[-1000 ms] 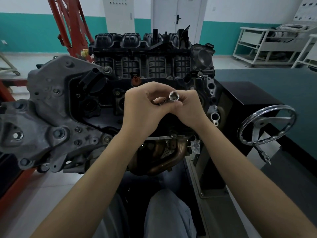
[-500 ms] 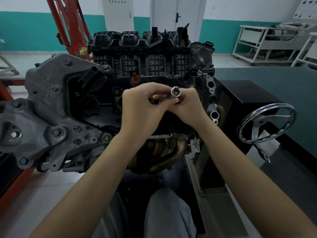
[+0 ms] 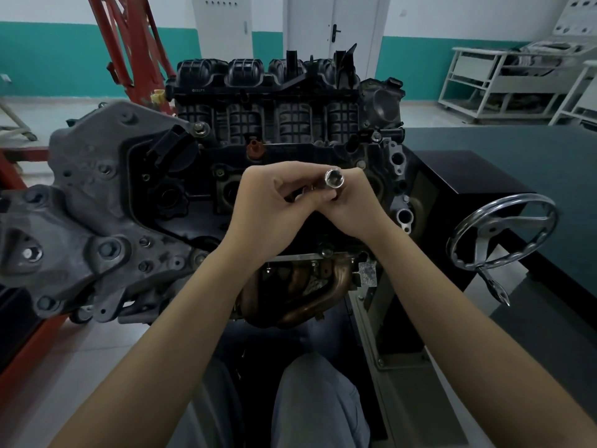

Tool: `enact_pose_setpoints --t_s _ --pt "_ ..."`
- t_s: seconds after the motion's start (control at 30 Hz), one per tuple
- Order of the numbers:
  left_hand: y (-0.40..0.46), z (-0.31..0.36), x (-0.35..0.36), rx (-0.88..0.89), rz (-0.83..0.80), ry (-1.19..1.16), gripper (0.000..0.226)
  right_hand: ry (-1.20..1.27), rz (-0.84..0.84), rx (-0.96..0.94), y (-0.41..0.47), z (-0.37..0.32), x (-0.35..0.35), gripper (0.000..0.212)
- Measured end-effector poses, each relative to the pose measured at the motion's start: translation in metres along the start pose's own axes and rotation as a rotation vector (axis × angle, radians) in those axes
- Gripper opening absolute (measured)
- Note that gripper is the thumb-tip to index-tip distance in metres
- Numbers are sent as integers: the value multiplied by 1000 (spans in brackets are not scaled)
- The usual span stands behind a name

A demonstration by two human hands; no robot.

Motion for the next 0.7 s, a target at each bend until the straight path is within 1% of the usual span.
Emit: enact_pose_setpoints --t_s 0.1,0.2,0.27,0.3,0.37,0.43,0.5,0.53,0.63,0.7 --pt "1 -2 1 -27 -1 -28 33 -25 -11 56 0 7 1 32" --pt "1 -3 -4 -47 83 48 26 -54 9 55 -1 8 -2 17" --pt "1 -1 -5 -35 126 89 26 -59 27 31 0 4 -4 16" --pt "1 0 -5 -26 130 96 27 -54 18 10 0 2 -4 16" --pt "0 -1 -5 -19 115 68 29 -43 -37 -11 0 -3 0 24" --pt "0 -5 -5 -26 72 1 30 -33 -66 18 0 -3 2 31" --pt "0 -7 -4 -31 32 -33 28 -42 -31 49 -1 2 -2 29" --pt "0 -7 -4 -31 33 -14 26 -42 -5 62 -1 4 -3 25" --pt "-1 -5 -8 -26 97 49 24 -22 47 67 -2 5 -7 21" --pt "0 -4 -8 -22 88 37 25 -35 30 52 -1 1 -5 23"
Point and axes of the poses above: each hand's wrist, its own y-axis towards the middle knuckle, its own x-axis out of the palm, z = x × y, the point moved 9 cm from there along y, towards the middle knuckle, and after that the axes turned 3 degrees about -x, right-handed, at the moved point
